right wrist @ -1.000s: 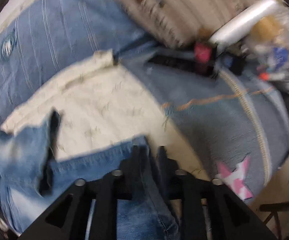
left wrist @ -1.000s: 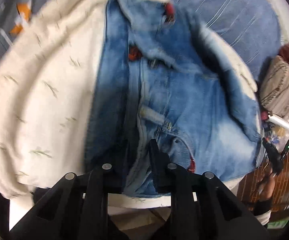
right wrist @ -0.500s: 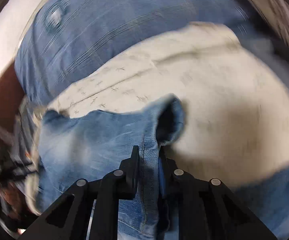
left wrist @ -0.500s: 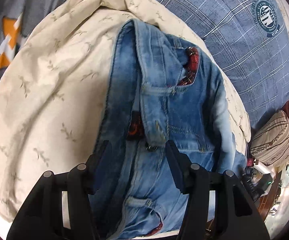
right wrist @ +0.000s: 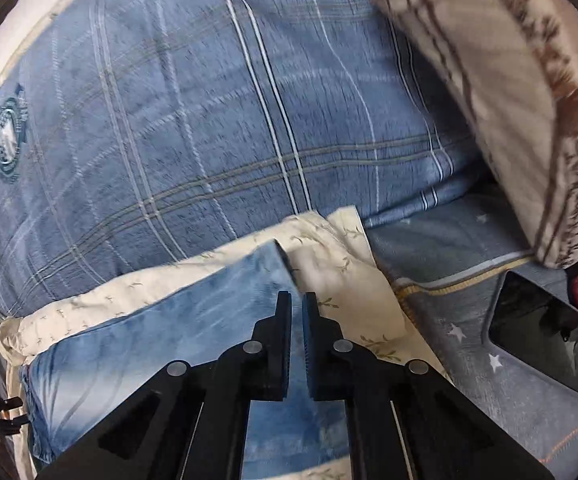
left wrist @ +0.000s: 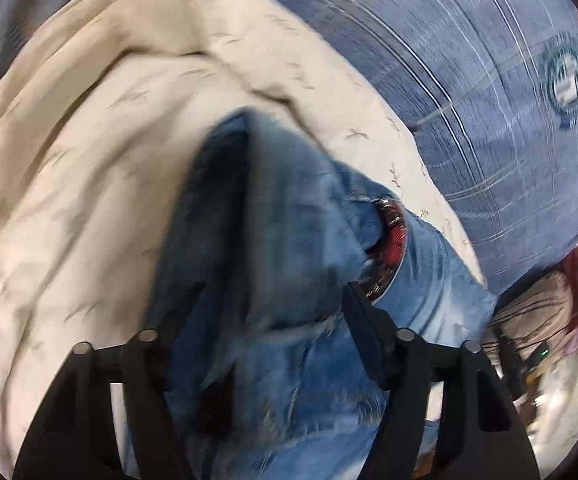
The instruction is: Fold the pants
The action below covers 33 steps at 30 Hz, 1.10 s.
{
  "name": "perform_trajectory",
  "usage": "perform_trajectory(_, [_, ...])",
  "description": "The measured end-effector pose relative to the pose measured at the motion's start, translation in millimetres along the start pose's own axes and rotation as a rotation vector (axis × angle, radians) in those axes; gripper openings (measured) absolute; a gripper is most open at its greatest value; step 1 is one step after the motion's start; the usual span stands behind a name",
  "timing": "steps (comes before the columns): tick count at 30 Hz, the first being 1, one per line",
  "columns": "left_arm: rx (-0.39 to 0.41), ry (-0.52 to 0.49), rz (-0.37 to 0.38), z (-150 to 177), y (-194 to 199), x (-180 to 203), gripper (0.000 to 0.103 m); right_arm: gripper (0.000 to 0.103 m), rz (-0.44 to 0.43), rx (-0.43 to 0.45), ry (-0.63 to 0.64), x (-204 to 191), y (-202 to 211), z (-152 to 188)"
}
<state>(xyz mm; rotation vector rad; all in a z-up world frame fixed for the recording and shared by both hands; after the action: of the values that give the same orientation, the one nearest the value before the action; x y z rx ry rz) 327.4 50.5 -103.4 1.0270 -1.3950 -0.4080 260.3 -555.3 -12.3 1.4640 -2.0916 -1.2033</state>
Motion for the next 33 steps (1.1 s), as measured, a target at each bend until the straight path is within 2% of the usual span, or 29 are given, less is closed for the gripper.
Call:
perform_trajectory(1, [-0.008, -0.024, -0.023, -1.2, -4.2, 7.4, 0.045, 0.011, -0.041, -0.016, -0.030, 2.6, -3.6, -2.2])
perform_trajectory(2, [-0.005, -0.035, -0.047, -3.3, -6.9, 10.7, 0.045, 0.012, -0.111, -0.052, -0.073, 9.7, -6.4, -1.1])
perform_trajectory(3, [0.001, -0.044, -0.072, -2.9, -9.6, 13.1, 0.045, 0.018, -0.142, -0.074, -0.088, 9.1, -10.0, 2.1])
perform_trajectory(4, [-0.002, -0.047, -0.080, -2.3, -11.2, 12.6, 0.046, 0.033, -0.150, -0.088, -0.096, 14.1, -9.1, 6.8])
perform_trajectory(5, [-0.001, -0.049, -0.080, -1.8, -11.4, 12.1, 0.046, 0.040, -0.144, -0.088, -0.093, 18.4, -6.8, 12.5])
perform_trajectory(6, [0.003, -0.056, -0.076, 0.5, -10.3, 10.6, 0.047, 0.053, -0.133, -0.095, -0.090, 22.6, -6.3, 18.6])
perform_trajectory(7, [0.003, -0.055, -0.069, 1.7, -10.6, 11.1, 0.050, 0.058, -0.130, -0.102, -0.093, 26.4, -5.6, 25.7])
perform_trajectory(9, [0.004, -0.048, -0.037, 5.5, -7.8, 10.4, 0.058, 0.060, -0.162, -0.135, -0.108, 32.9, -9.1, 43.4])
perform_trajectory(10, [0.009, -0.044, -0.030, 7.8, -6.9, 10.6, 0.060, 0.059, -0.177, -0.151, -0.109, 31.2, -10.5, 50.8])
perform_trajectory(11, [0.016, -0.043, -0.037, 9.6, -7.6, 10.8, 0.058, 0.053, -0.193, -0.157, -0.080, 26.3, -11.3, 58.0])
perform_trajectory(12, [0.019, -0.045, -0.049, 9.8, -7.2, 12.7, 0.057, 0.018, -0.159, -0.156, -0.005, 14.1, -12.6, 61.8])
perform_trajectory(13, [0.026, -0.053, -0.072, 10.1, -4.6, 16.6, 0.046, 0.006, -0.123, -0.145, 0.069, 4.0, -8.9, 62.3])
perform_trajectory(14, [0.033, -0.059, -0.076, 9.3, -1.2, 19.8, 0.030, 0.006, -0.097, -0.094, 0.129, -4.6, 2.4, 58.4])
perform_trajectory(15, [0.040, -0.064, -0.070, 8.4, 2.0, 24.9, 0.025, 0.005, -0.091, -0.019, 0.153, -8.3, 18.4, 48.9])
perform_trajectory(17, [0.066, -0.071, -0.098, 3.7, 6.5, 29.1, 0.024, 0.005, -0.054, 0.102, 0.131, -0.8, 40.4, 26.0])
perform_trajectory(18, [0.064, -0.072, -0.116, 1.8, 4.2, 27.9, 0.024, 0.002, -0.033, 0.106, 0.113, 5.2, 37.7, 17.2])
perform_trajectory(21, [0.018, -0.070, -0.212, -0.4, -22.2, 18.2, 0.025, 0.000, 0.103, 0.026, 0.069, 26.5, 4.4, 8.6])
perform_trajectory(23, [0.048, -0.067, -0.192, -0.3, -21.6, 16.0, 0.025, 0.000, 0.098, 0.019, 0.023, 38.3, 0.3, 14.9])
perform_trajectory(24, [0.043, -0.055, -0.182, -0.4, -18.9, 15.2, 0.025, 0.006, 0.061, 0.029, -0.011, 44.9, 4.0, 20.4])
perform_trajectory(27, [0.039, -0.013, -0.140, 4.0, 0.1, 5.8, 0.024, 0.010, -0.058, 0.015, -0.048, 52.0, 10.1, 32.9])
perform_trajectory(29, [0.046, 0.000, -0.127, 6.6, 15.5, -1.0, 0.024, 0.022, -0.071, 0.001, -0.033, 48.2, 10.9, 32.8])
perform_trajectory(31, [0.059, 0.015, -0.091, 6.8, 30.0, -5.3, 0.026, 0.050, -0.094, -0.003, -0.033, 42.0, 8.6, 26.9])
perform_trajectory(33, [0.061, 0.035, -0.049, 4.4, 36.5, -4.2, 0.039, 0.061, -0.120, 0.001, -0.032, 29.0, -2.4, 16.1])
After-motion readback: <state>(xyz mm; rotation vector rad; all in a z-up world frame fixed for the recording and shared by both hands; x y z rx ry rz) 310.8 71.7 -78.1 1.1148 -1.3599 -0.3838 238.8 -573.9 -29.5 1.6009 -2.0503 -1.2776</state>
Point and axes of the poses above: each gripper's, at about its wrist camera, not at the fingertips, and y roughly against the way its jaws point, x to its right, z to its underside, the point moved 2 cm from there along -y, roughly the way its jaws point, and after that the axes turned 6 degrees about z, right-handed, at the moved point
